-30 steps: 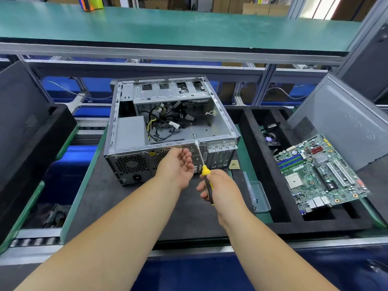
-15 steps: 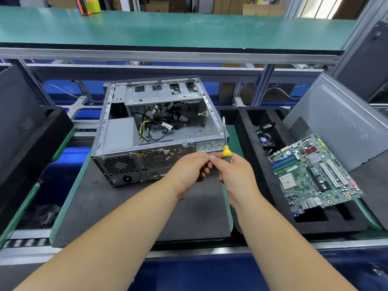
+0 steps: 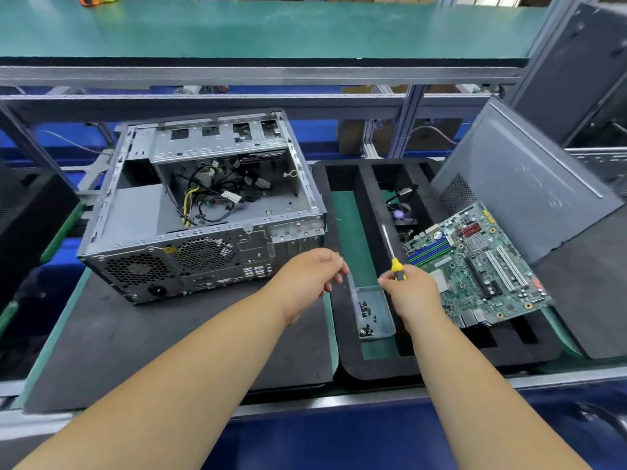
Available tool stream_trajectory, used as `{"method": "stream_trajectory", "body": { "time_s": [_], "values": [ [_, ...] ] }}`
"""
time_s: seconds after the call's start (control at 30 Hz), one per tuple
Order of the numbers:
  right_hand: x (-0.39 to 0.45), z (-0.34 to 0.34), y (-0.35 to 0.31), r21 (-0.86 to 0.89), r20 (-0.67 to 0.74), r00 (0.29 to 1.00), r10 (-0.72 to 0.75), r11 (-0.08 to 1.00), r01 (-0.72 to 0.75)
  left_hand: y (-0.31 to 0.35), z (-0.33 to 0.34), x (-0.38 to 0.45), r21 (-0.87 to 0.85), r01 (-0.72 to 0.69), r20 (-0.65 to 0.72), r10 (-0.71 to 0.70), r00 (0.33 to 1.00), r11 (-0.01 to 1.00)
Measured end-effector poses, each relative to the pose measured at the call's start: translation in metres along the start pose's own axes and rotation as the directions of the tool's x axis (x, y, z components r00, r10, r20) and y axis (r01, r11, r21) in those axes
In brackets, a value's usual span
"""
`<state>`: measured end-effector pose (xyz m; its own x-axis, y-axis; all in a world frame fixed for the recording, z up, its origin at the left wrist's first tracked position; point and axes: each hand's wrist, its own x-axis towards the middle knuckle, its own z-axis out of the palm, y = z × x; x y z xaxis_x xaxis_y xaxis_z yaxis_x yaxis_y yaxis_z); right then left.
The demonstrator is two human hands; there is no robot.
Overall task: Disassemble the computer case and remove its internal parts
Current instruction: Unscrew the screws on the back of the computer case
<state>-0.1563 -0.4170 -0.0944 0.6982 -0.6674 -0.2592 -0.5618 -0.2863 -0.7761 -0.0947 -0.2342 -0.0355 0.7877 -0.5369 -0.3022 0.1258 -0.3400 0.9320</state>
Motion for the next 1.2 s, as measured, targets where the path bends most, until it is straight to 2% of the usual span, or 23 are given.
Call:
{"method": "stream_trajectory", "body": {
  "time_s": [0.07,0.17,0.3,0.4,0.53,0.63,0.7,0.77,0.87,0.97,1.07,1.2],
  "values": [
    [0.006,0.001,0.007,-0.026,0.039,0.999,0.018,1.0,-0.017,0.002,-0.001,0.001,0.042,-0.029,-0.015,0.03,0.999,0.999],
    [0.009,0.001,0.003,0.088,0.048,0.998,0.032,0.995,-0.036,0.007,-0.006,-0.002,0.075,-0.109,-0.017,0.11,0.994,0.991],
    [-0.005,-0.002,-0.029,0.313,0.04,0.997,-0.062,0.949,0.046,0.019,-0.022,-0.012,0.056,-0.206,-0.051,0.209,0.977,0.977],
    [-0.023,0.001,-0.064,0.39,0.051,0.989,-0.14,0.914,0.109,0.028,-0.043,-0.023,0.067,-0.264,-0.119,0.27,0.955,0.962],
    [-0.052,0.022,-0.1,0.437,0.121,0.972,-0.203,0.89,0.132,0.027,-0.088,-0.037,0.194,-0.31,-0.248,0.352,0.902,0.931],
    [-0.074,0.046,-0.116,0.4,0.2,0.951,-0.236,0.906,0.141,0.02,-0.127,-0.047,0.377,-0.283,-0.336,0.415,0.846,0.882],
    [-0.087,0.062,-0.125,0.373,0.243,0.942,-0.233,0.919,0.131,0.014,-0.153,-0.053,0.565,-0.224,-0.311,0.456,0.834,0.794],
    [-0.1,0.078,-0.133,0.368,0.283,0.932,-0.228,0.923,0.114,0.006,-0.178,-0.058,0.717,-0.16,-0.241,0.457,0.856,0.678],
    [-0.119,0.098,-0.144,0.354,0.339,0.916,-0.215,0.931,0.087,-0.006,-0.212,-0.064,0.836,-0.067,-0.184,0.392,0.901,0.545],
    [-0.14,0.119,-0.15,0.317,0.379,0.9,-0.216,0.944,0.094,-0.015,-0.236,-0.063,0.904,-0.056,-0.088,0.313,0.946,0.424],
    [-0.159,0.14,-0.149,0.317,0.414,0.887,-0.204,0.946,0.07,-0.022,-0.249,-0.057,0.922,-0.114,0.003,0.287,0.958,0.369],
    [-0.174,0.16,-0.15,0.309,0.424,0.89,-0.165,0.951,0.029,-0.026,-0.26,-0.045,0.907,-0.228,0.083,0.381,0.921,0.353]
  ]
}}
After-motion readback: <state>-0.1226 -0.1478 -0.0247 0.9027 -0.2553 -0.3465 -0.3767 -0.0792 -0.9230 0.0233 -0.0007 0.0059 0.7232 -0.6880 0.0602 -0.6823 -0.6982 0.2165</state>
